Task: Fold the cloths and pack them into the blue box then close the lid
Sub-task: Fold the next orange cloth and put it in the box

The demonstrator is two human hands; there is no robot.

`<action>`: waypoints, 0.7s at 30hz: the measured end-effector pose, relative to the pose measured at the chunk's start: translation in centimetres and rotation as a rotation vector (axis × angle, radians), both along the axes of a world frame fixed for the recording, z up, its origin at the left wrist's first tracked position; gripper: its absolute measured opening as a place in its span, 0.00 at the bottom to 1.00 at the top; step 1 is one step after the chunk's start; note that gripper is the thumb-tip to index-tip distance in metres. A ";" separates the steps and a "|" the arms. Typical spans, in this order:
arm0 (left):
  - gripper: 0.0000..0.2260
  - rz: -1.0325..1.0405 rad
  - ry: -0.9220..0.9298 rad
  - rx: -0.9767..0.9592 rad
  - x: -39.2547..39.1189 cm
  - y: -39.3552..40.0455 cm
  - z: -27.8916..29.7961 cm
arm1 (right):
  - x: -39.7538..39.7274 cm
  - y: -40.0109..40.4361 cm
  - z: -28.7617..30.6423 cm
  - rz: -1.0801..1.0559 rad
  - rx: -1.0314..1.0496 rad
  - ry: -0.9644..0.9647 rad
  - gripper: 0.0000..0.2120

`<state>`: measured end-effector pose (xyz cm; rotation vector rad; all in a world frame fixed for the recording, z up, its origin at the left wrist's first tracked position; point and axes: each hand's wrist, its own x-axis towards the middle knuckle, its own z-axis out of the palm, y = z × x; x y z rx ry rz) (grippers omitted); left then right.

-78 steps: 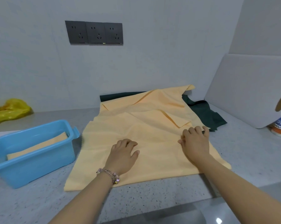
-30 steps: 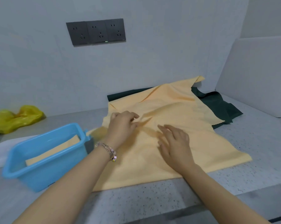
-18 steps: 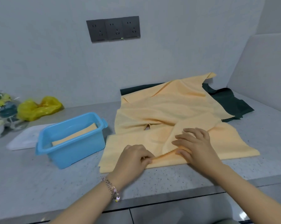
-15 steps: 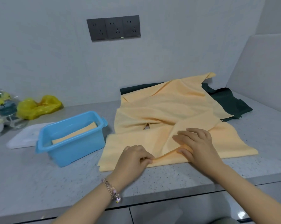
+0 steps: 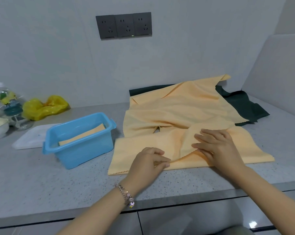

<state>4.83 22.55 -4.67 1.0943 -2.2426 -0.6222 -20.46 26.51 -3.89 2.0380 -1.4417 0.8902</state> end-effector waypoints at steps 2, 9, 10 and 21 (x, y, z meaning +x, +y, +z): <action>0.08 0.006 -0.017 -0.022 -0.4 0.2 -0.2 | -0.3 0.4 -0.1 -0.019 0.024 0.014 0.09; 0.08 0.023 -0.048 0.017 -0.2 -0.1 -0.7 | -0.5 1.6 -1.0 -0.027 0.073 -0.017 0.13; 0.08 0.023 -0.056 0.010 0.0 -0.3 -0.7 | -0.4 1.8 -1.1 -0.026 0.069 -0.011 0.14; 0.16 -0.007 -0.211 0.104 0.0 -0.7 0.8 | -0.1 2.3 -2.3 -0.023 0.082 -0.074 0.22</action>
